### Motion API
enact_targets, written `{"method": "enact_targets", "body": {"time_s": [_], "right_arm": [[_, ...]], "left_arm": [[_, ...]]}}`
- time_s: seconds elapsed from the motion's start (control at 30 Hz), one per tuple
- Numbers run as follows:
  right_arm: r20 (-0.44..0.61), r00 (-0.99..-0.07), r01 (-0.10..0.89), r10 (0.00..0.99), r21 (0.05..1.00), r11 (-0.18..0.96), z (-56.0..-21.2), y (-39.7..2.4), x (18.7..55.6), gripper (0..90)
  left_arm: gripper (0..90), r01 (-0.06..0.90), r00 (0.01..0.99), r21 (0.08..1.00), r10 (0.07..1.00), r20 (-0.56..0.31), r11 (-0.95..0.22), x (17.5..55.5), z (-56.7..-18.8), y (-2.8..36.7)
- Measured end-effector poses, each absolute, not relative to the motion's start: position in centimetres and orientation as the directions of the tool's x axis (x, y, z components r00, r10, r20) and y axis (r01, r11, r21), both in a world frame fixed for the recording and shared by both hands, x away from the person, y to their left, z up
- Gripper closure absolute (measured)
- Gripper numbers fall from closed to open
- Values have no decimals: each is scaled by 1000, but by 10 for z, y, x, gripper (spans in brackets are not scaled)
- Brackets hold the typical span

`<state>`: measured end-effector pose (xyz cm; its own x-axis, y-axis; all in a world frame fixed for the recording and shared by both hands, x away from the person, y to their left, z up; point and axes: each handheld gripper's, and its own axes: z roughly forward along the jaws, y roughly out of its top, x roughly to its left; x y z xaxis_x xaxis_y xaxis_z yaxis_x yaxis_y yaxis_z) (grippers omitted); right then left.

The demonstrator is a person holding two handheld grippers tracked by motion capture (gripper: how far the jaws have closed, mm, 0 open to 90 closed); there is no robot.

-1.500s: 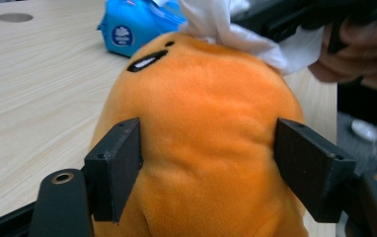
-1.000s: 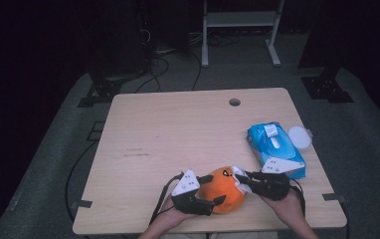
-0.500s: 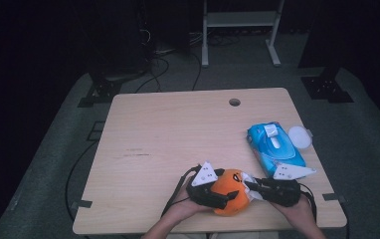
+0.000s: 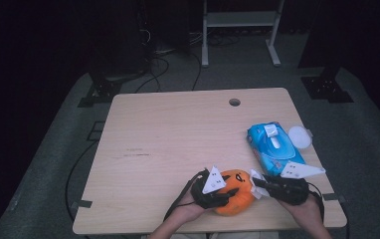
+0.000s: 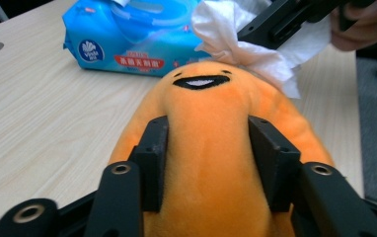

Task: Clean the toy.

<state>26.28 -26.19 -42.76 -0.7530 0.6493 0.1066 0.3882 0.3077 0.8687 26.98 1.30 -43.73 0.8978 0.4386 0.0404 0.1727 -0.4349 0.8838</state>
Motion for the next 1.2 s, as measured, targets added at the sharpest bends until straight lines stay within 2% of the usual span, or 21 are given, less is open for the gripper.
{"method": "enact_targets", "body": {"time_s": [0.13, 0.33, 0.6, 0.77, 1.0, 1.2], "right_arm": [[88, -722, 413, 687, 851, 325, -431, -268, 268, 761], [41, -714, 440, 699, 803, 403, -441, -258, 274, 625], [74, -704, 451, 706, 815, 365, -443, -262, 275, 514], [94, -710, 458, 698, 814, 357, -447, -263, 277, 501], [95, -715, 455, 693, 815, 358, -447, -261, 277, 491], [92, -718, 453, 689, 814, 364, -448, -259, 277, 462]], "left_arm": [[560, 201, 887, 903, 461, -4, -380, 275, -434, 22], [563, 207, 861, 912, 508, 2, -355, 279, -431, 37], [564, 228, 824, 916, 567, -1, -329, 296, -423, 55], [568, 234, 803, 913, 597, 13, -334, 309, -421, 61], [567, 253, 718, 915, 695, 39, -313, 343, -419, 80], [529, 310, 677, 910, 736, -7, -277, 358, -432, 97]]}}
